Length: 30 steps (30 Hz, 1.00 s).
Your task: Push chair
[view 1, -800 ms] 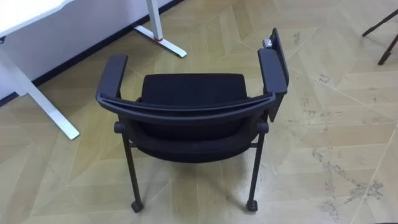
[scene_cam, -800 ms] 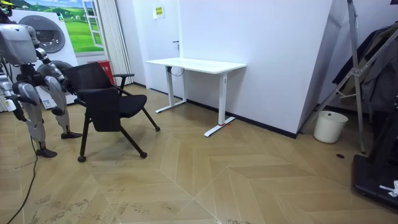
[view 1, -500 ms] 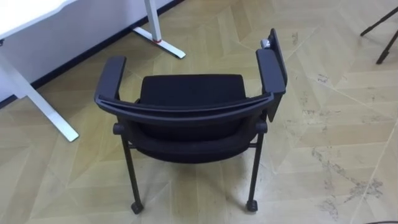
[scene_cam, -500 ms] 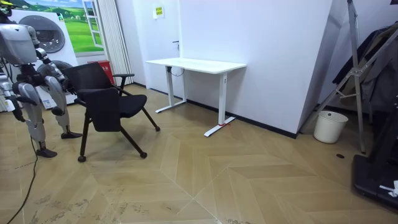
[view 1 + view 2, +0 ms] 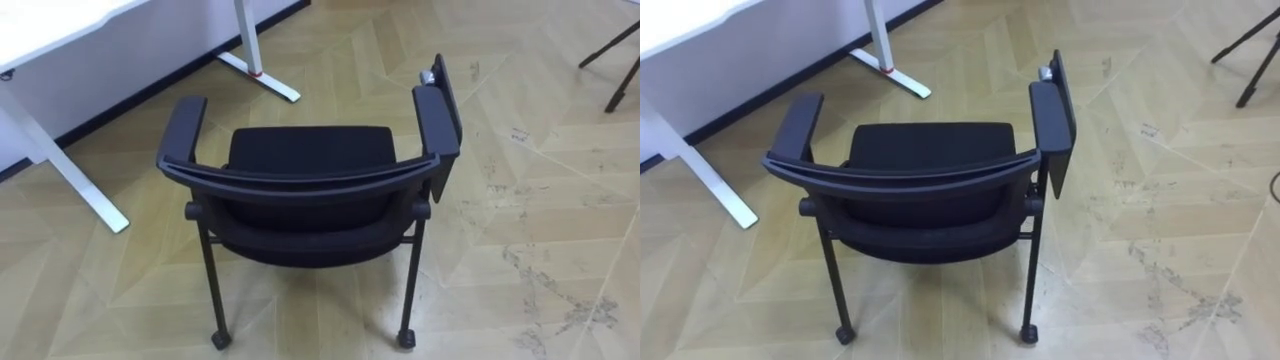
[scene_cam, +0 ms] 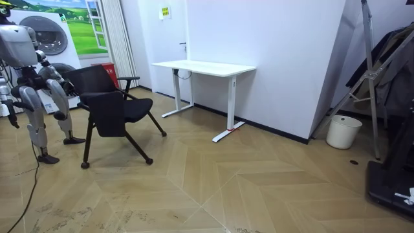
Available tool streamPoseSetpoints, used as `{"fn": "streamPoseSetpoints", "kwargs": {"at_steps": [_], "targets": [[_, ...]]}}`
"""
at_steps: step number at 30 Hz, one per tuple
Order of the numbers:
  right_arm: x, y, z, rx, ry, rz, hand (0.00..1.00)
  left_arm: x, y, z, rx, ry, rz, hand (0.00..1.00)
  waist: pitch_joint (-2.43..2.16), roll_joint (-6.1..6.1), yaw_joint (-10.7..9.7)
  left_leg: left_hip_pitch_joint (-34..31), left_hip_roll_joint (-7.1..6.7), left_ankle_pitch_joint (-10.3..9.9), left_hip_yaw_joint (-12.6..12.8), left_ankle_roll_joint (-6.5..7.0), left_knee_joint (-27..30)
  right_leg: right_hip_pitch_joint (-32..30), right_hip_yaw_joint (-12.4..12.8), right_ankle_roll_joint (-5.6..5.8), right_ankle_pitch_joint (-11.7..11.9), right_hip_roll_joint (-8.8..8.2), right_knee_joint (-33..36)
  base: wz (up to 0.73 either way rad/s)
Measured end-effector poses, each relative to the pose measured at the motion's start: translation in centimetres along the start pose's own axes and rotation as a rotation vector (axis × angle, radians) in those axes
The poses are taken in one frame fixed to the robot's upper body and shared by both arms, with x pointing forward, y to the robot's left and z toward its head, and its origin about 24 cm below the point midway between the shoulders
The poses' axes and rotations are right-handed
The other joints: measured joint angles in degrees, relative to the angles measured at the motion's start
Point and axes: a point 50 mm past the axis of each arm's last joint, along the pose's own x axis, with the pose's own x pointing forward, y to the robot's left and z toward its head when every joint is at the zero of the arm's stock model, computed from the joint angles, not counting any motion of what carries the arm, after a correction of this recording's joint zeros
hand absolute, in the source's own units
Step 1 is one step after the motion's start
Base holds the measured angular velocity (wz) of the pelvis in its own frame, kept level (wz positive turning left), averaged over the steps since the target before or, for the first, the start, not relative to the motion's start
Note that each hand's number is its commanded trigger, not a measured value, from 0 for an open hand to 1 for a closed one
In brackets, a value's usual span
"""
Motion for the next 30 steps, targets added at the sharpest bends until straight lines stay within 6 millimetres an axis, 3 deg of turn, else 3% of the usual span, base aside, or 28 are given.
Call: {"fn": "streamPoseSetpoints", "kwargs": {"at_steps": [5, 9, 12, 15, 19, 26, 30], "targets": [[0.0, -0.3, 0.1, 0.012, -0.006, -0.024, 0.00, 0.0, 1.0, 0.1, -0.013, -0.011, 0.096, 0.00, -0.04, 0.11, 0.41, 0.85, -0.01, -0.38, -0.07, 0.60, 0.18, 0.59, 0.10, 0.07, -0.34, -0.08, 0.07, 0.00], [0.1, -0.2, 0.1, 0.015, 0.008, -0.030, 0.00, 0.1, 2.4, 1.5, -0.037, -0.059, 0.221, 0.00, -0.05, 0.22, 0.19, 1.02, -0.06, -0.38, -0.17, 0.61, 0.32, 0.70, 0.23, 0.07, -0.34, -0.15, 0.85, 0.00], [0.1, -0.2, 0.0, 0.002, 0.023, -0.030, 0.00, 0.2, 3.2, 2.9, -0.003, -0.106, 0.284, 0.00, -0.21, 0.96, -0.03, 0.96, -0.07, -0.40, -0.37, 0.64, 0.47, 0.79, 0.07, 0.07, -0.34, -0.17, 0.85, 0.03], [0.1, -0.7, 0.2, 0.004, 0.017, -0.036, 0.00, 0.1, 3.6, 4.5, 0.049, -0.186, 0.336, 0.00, -0.18, 1.93, -0.10, 0.94, -0.08, -0.54, -0.52, 0.82, 0.44, 0.70, 0.07, 0.15, -0.41, -0.17, 0.83, 0.00], [0.2, -1.5, 0.8, 0.004, -0.008, -0.035, 0.00, -0.6, 3.7, 7.6, 0.146, -0.358, 0.386, 0.00, 0.20, 2.98, -0.61, 0.91, -0.15, -0.54, -0.65, 0.82, 0.30, 0.91, -0.10, 0.09, -0.36, -0.17, 0.98, 0.02], [0.2, -2.6, 1.7, -0.063, -0.044, -0.054, 0.00, -2.5, 4.7, 13.2, 0.408, -0.675, 0.511, 0.00, -0.02, 4.24, -1.91, 1.07, -0.33, -0.53, -0.84, 0.82, 0.29, 1.45, 0.20, 0.15, -0.41, -0.19, 0.82, 0.03], [0.2, -2.7, 2.0, -0.058, -0.052, -0.056, 0.00, -3.3, 4.1, 14.9, 0.491, -0.773, 0.525, 0.00, 0.11, 4.63, -2.80, 0.87, -0.36, -0.53, -0.86, 0.83, 0.29, 1.34, 0.19, 0.15, -0.42, -0.19, 0.74, 0.00]]}}
